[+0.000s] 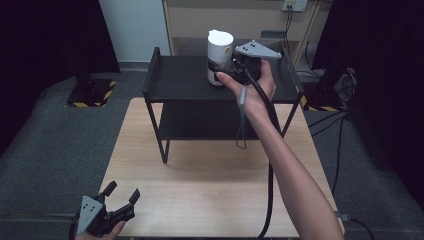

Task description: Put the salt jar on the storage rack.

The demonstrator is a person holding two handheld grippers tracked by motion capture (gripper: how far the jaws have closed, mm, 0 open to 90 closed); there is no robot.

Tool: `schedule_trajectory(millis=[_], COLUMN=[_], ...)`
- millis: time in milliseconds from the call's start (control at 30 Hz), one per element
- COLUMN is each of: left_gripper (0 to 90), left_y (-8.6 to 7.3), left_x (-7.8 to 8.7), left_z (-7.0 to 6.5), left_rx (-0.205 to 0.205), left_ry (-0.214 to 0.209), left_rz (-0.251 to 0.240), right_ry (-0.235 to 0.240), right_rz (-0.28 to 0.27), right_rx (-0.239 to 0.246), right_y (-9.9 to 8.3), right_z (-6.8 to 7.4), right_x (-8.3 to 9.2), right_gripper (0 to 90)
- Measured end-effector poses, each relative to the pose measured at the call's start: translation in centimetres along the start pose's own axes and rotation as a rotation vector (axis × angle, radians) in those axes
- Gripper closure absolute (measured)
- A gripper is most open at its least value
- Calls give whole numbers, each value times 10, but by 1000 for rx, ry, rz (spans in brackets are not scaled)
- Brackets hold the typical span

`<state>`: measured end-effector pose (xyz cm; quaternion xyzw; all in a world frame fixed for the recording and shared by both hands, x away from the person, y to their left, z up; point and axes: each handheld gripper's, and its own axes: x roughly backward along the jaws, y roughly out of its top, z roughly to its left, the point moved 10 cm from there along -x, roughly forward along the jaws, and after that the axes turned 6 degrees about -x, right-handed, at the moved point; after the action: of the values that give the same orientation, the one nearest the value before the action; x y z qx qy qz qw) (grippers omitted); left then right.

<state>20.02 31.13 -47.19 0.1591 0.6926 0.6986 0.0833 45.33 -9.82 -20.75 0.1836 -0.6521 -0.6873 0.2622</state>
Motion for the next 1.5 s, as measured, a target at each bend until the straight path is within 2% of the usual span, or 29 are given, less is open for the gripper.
schedule_trajectory(millis=[167,233,267,300,333,433,933,1200,1233,1267,1300,1333,1433,1467,1500], left_gripper=[129,129,129,128,128,128,127,127,127,127,127,127,127,127,127], left_y=[0,0,0,0,0,0,1,0,0,1,1,1,1,1,1], left_x=[0,1,1,1,1,0,1,0,0,0,0,1,1,1,1], left_z=[0,0,0,1,1,1,0,-1,-1,-1,-1,-1,-1,-1,-1], left_rx=[-1,-2,-2,-2,0,0,-6,-6,-6,-5,-6,-7,-7,-7,-8], left_ry=[0,1,1,2,3,1,6,4,4,4,4,4,5,5,6], left_rz=[0,-1,-1,-2,-2,-2,-6,-6,-7,-7,-6,-6,-6,-7,-8], right_ry=[-4,-3,-3,2,5,-6,-1,15,21,21,27,37,51,51,54], right_rz=[-7,-70,-70,-107,-115,-103,-98,-92,-90,-90,-92,-98,-109,-109,-113], right_rx=[-4,-19,-19,-30,-42,-35,-25,-6,-3,-3,4,6,8,8,18], right_y=[-1,-4,-4,-3,-2,-2,-10,-17,-20,-20,-22,-27,-39,-39,-43], right_z=[0,0,0,-1,-1,-2,-1,4,7,7,8,12,18,18,20], right_x=[0,2,2,6,7,14,46,75,85,85,91,106,134,134,144], right_gripper=[304,283,283,236,218,187,186,186,186,186,187,186,183,183,185])
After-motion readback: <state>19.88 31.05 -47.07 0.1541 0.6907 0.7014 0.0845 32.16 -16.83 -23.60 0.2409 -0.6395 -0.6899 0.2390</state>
